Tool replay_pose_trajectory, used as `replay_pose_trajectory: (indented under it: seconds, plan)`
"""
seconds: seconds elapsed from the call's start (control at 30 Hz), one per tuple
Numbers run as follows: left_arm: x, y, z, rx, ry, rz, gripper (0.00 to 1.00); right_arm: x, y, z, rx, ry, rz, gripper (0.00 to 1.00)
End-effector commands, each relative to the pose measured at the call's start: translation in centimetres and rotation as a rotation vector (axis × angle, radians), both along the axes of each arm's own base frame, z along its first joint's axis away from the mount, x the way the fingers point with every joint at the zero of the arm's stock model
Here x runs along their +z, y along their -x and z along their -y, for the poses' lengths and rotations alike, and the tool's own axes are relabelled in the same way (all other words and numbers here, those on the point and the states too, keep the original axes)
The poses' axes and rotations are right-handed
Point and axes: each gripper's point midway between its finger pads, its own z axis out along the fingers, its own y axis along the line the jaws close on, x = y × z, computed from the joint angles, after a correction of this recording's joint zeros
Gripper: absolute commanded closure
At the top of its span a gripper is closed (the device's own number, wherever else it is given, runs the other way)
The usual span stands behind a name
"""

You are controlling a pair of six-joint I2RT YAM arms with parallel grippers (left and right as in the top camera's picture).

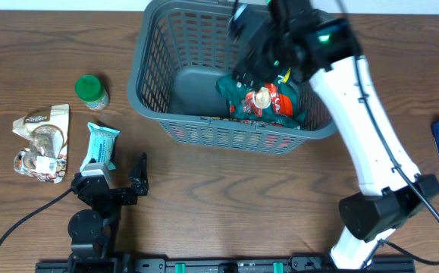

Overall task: Pack container
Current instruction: 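Withdraw the right gripper toward the blue tissue pack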

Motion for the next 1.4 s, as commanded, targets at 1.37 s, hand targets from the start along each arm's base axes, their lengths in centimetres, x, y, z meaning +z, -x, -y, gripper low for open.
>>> replay_pose_trajectory:
  seconds: [1.37]
  plan:
    - [-1.2,0.0,-0.1,0.002,-0.006,-0.025,0.01,-11.6,28.1,47.0,-2.763,-0.193,-0.394,0.01]
